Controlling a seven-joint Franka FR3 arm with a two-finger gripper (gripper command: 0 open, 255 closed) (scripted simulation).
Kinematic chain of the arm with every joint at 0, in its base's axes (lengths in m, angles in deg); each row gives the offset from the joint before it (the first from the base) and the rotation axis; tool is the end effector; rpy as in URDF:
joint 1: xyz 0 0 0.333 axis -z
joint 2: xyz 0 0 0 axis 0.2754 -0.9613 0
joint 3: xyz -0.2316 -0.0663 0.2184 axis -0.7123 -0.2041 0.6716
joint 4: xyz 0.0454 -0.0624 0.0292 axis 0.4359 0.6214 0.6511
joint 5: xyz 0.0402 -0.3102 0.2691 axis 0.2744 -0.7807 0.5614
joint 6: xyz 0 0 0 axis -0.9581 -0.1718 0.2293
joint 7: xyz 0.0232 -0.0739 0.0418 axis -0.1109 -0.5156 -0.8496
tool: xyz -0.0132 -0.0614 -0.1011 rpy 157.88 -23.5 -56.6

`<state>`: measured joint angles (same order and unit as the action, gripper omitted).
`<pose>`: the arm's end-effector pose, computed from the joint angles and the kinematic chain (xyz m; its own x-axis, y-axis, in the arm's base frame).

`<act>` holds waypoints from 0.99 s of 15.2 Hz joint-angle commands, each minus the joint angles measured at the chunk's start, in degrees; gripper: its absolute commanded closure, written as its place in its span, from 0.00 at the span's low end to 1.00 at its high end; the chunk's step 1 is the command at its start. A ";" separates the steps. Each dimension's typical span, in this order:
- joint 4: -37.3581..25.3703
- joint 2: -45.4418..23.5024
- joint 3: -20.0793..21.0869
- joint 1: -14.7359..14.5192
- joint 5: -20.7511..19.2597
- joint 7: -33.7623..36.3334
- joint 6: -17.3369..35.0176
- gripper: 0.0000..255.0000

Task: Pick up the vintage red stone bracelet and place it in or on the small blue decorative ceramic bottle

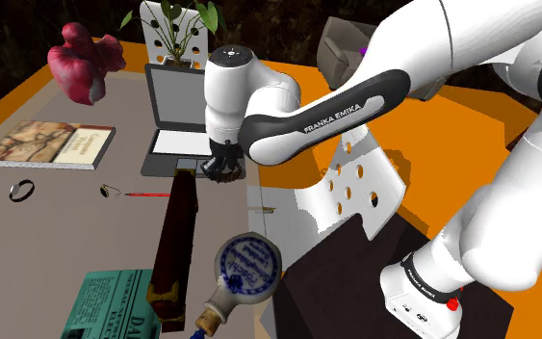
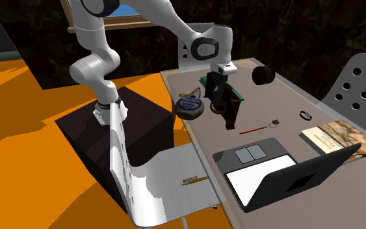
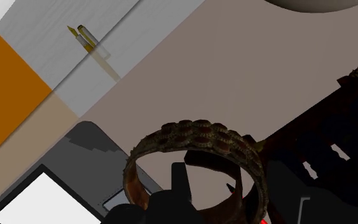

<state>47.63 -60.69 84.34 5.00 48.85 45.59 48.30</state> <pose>0.5117 0.3257 0.3257 0.9560 0.2686 0.1182 0.2536 -0.9589 0.1275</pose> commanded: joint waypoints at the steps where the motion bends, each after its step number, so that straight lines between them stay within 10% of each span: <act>1: -0.59 1.00 0.27 0.16 0.89 -0.76 -1.45 1.00; 15: 9.70 13.68 5.75 -4.18 7.21 5.32 -3.71 1.00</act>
<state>56.08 -48.04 89.38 1.53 55.56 49.68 44.46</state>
